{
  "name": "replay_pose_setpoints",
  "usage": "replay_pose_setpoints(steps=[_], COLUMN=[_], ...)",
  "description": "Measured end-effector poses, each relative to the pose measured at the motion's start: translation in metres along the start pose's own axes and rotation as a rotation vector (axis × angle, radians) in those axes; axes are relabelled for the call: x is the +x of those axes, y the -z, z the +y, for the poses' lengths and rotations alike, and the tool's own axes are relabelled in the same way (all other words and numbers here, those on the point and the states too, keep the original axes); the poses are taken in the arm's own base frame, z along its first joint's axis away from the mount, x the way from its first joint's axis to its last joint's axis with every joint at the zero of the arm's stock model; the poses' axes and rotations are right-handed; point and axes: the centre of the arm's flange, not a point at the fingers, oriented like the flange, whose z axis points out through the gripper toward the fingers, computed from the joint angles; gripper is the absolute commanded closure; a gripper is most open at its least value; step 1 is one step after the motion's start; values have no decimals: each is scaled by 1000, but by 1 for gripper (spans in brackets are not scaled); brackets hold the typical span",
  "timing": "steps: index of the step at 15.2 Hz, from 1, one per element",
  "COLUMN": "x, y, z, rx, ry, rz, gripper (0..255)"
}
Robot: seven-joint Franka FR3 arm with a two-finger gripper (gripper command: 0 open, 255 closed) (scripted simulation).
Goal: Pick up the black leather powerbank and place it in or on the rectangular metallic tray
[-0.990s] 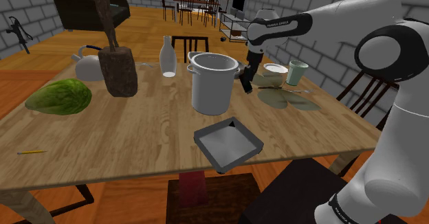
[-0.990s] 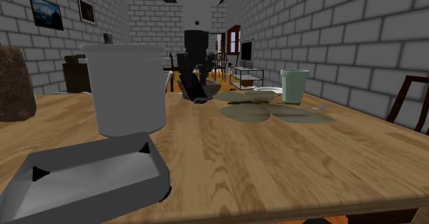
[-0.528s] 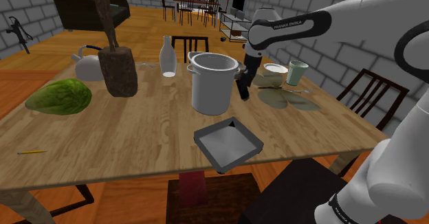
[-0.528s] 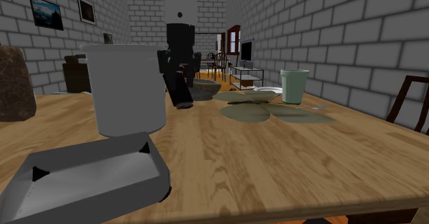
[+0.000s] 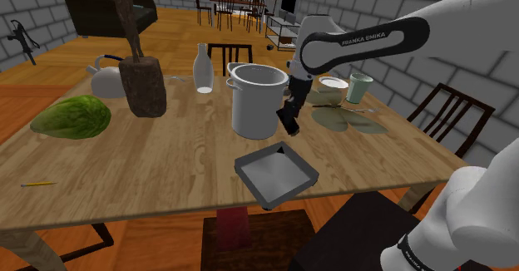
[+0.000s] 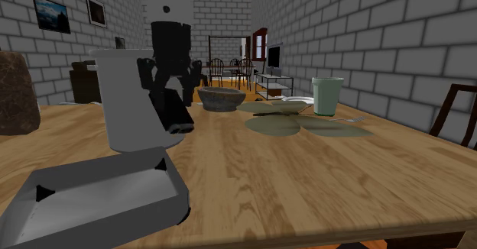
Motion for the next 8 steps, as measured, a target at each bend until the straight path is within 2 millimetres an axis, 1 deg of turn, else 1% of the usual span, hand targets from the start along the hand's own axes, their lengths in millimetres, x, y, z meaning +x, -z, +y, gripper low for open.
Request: replay_pose_setpoints(steps=[1, 3, 4, 5, 8], x=[-5, -12, -15, -15, -27], y=[2, 2, -1, 1, -1], z=[-15, -38, -50, -64, -101], rx=[0, 0, 0, 0, 0], ry=[0, 0, -1, 0, 0], rz=[0, 0, 0, 0, 0], gripper=[255, 255, 255, 255, 255])
